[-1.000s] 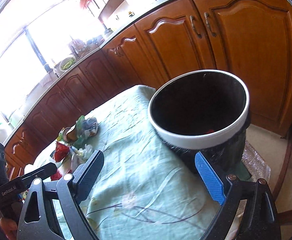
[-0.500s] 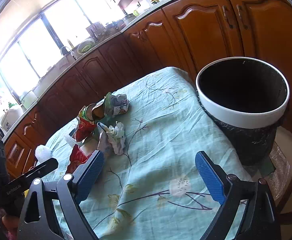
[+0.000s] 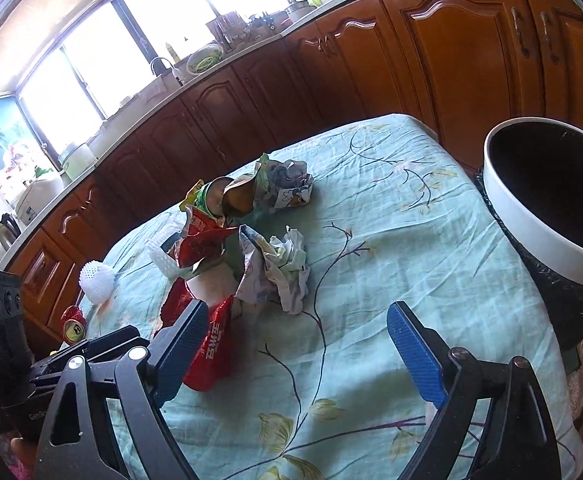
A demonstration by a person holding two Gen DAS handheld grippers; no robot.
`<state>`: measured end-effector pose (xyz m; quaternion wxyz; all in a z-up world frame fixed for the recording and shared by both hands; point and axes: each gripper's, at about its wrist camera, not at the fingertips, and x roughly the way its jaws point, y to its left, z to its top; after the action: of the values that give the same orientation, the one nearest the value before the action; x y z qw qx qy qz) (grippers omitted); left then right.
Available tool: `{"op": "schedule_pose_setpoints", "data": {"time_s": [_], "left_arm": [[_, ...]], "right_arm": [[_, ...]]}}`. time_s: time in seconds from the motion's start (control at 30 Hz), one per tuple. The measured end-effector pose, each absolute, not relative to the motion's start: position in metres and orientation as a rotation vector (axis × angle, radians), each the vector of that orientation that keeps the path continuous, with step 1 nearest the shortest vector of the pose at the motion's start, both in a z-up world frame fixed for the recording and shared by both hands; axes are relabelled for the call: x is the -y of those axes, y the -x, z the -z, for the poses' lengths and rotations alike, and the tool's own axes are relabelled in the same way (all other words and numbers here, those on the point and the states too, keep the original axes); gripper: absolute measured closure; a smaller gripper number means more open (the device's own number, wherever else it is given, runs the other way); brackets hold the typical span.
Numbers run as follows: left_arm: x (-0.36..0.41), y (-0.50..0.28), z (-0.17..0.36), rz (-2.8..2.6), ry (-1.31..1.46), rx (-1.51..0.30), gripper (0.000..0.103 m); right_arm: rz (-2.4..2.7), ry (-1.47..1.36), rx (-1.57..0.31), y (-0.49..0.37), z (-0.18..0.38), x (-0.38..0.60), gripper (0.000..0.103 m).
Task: Collect trash
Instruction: 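Grasp the red chip bag with the left tool while the right tool grasps the crumpled printed wrapper, then carry the chip bag and wrapper in both tools over the bin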
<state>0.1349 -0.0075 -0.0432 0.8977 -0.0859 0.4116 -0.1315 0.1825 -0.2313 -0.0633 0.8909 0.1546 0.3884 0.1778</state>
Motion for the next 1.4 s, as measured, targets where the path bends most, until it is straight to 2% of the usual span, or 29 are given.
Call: {"op": "schedule_pose_setpoints", "data": {"time_s": [0.1, 0.17, 0.27, 0.33, 0.43, 0.5, 0.57, 0.67, 0.8, 1.4], "left_arm": [[0.008, -0.139, 0.045, 0.275, 0.174, -0.855, 0.039], [0.01, -0.143, 0.048, 0.281, 0.167, -0.859, 0.045], [0.014, -0.149, 0.054, 0.291, 0.152, -0.873, 0.06], [0.015, -0.154, 0.061, 0.297, 0.151, -0.897, 0.077], [0.015, -0.159, 0.069, 0.308, 0.158, -0.917, 0.084], [0.014, -0.16, 0.07, 0.308, 0.16, -0.915, 0.086], [0.012, -0.161, 0.07, 0.308, 0.163, -0.911, 0.088], [0.012, -0.16, 0.067, 0.308, 0.152, -0.893, 0.092], [0.013, -0.157, 0.06, 0.322, 0.146, -0.866, 0.098], [0.062, -0.161, 0.032, 0.436, 0.142, -0.822, 0.098]], "right_arm": [[-0.381, -0.319, -0.824, -0.193, 0.067, 0.225, 0.027], [-0.391, -0.313, -0.832, -0.2, 0.069, 0.219, 0.031], [-0.408, -0.3, -0.851, -0.212, 0.074, 0.208, 0.035], [-0.419, -0.296, -0.866, -0.219, 0.077, 0.203, 0.038], [-0.434, -0.289, -0.884, -0.229, 0.082, 0.195, 0.04], [-0.439, -0.276, -0.894, -0.234, 0.086, 0.19, 0.048], [-0.446, -0.274, -0.906, -0.237, 0.09, 0.188, 0.072], [-0.44, -0.27, -0.886, -0.232, 0.087, 0.191, 0.082], [-0.426, -0.288, -0.863, -0.222, 0.08, 0.205, 0.085], [-0.24, -0.366, -0.754, -0.157, 0.048, 0.308, 0.086]]}}
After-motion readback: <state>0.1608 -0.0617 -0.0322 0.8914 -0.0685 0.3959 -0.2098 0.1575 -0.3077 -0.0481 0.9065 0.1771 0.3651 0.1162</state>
